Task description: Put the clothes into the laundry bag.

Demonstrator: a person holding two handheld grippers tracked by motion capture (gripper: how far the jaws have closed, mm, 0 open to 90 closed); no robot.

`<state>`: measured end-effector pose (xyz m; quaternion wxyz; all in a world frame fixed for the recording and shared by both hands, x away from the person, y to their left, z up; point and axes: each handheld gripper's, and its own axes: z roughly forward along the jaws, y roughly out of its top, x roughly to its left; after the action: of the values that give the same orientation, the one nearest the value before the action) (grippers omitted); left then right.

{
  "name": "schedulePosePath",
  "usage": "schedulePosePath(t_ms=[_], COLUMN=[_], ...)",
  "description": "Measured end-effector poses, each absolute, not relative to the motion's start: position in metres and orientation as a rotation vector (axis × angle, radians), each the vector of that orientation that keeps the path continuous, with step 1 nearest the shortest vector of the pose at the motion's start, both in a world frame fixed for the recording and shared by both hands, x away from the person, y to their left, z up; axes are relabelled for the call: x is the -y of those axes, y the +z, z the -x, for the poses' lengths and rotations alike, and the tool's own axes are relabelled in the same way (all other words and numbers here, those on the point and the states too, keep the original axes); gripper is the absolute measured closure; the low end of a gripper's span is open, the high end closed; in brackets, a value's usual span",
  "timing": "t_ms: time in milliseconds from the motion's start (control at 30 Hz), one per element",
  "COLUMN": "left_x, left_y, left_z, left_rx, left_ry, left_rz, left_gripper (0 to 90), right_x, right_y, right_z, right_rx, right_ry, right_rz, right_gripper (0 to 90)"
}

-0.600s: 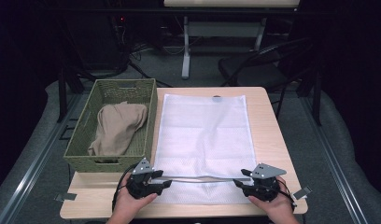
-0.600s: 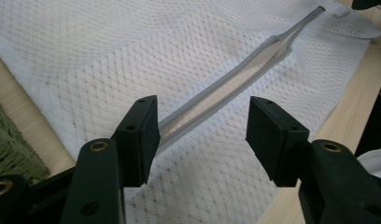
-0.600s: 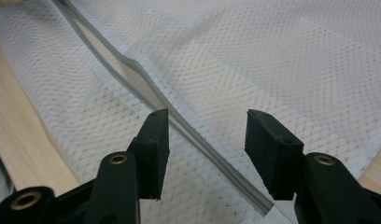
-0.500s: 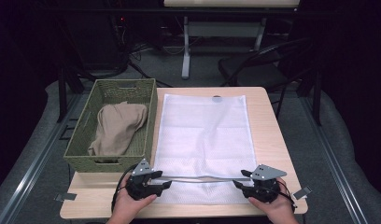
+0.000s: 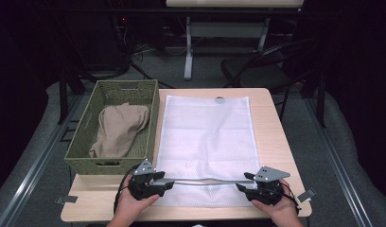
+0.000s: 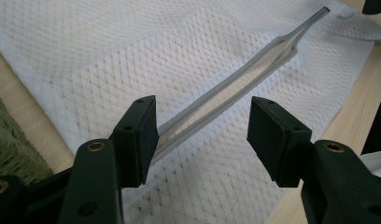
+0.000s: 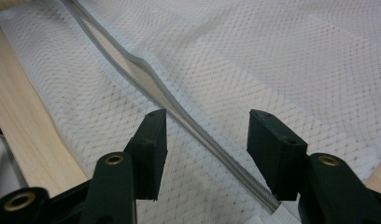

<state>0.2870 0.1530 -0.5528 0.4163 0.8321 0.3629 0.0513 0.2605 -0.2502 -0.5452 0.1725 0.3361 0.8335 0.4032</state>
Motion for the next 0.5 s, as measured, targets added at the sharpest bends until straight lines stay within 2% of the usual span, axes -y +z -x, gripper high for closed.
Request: schedulePosePath(t_ms=[167, 200, 500], left_x=[-0.155, -0.155, -0.157], left_y=[-0.55, -0.55, -0.541], left_z=[-0.281, -0.279, -0.276], left_rx=[-0.901, -0.894, -0.9], left_ry=[0.126, 0.123, 0.117], left_rz=[-2.079, -2.07, -2.035], left_gripper=[43.5, 46.3, 46.4], right_x=[0.247, 0.246, 0.244], right_y=[-0.544, -0.544, -0.546], right_z=[-0.264, -0.265, -0.266], right_rx=[-2.344, -2.336, -2.349], right_ry=[1.18, 1.182, 1.148], right_rz=[-0.956, -0.952, -0.944], right_gripper=[46.3, 46.8, 42.9])
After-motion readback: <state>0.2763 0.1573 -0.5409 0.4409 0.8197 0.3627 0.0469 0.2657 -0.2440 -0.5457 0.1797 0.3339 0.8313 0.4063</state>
